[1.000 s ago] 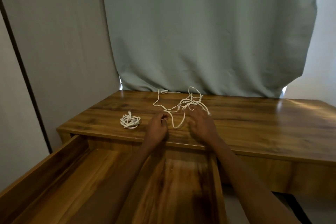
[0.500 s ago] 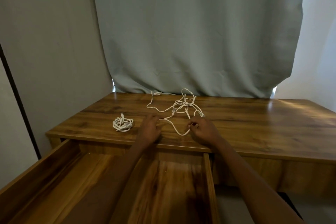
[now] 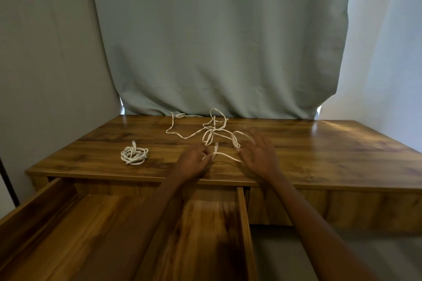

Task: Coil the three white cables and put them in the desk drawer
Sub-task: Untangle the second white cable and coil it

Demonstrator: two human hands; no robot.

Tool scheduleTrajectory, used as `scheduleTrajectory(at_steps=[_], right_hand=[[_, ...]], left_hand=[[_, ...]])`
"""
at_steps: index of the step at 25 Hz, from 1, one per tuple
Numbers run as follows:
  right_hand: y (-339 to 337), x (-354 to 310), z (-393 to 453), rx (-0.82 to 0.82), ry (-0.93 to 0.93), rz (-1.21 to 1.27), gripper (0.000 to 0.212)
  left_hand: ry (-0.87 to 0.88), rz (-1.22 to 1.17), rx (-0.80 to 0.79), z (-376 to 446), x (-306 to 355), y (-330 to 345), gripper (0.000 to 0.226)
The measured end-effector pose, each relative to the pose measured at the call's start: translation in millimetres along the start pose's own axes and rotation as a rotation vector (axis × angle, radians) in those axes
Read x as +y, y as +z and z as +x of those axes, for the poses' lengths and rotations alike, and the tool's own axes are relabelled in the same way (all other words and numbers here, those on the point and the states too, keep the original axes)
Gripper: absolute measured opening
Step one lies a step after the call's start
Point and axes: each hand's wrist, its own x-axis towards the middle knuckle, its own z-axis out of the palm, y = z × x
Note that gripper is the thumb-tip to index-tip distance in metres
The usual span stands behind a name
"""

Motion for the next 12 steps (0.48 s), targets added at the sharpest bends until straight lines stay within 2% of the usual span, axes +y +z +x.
scheduleTrajectory(at_steps=[2,3,5,7,10,12], right_hand=[[7,-13,0,-0.063,-0.223,-0.078,0.038],[12,-19,2,-0.091,-0.264,-0.078,0.038],[17,-29,7,-0.082,-0.238,-0.012,0.033],[17,-33,14,-0.070,-0.141,0.051,0.040],[12,-29,30,-0.064,-0.059,-0.002,0.054],[8,-28,42,-0.014,-0.025,0.030,0.050]], left_hand=[[-0.131,-0.270,0.053,1,12,-6,0.023],[-0.199,-0.381,0.091,1,17,-11,0.024],[-0.287,-0.563,0.172,1,26,-21,0.032],[-0.367,-0.721,0.187,-1,30,-35,0.038],[-0.492,-0.922,0.091,-6,20,-54,0.041],[-0.558,-1.064,-0.100,-11,9,-68,0.043]])
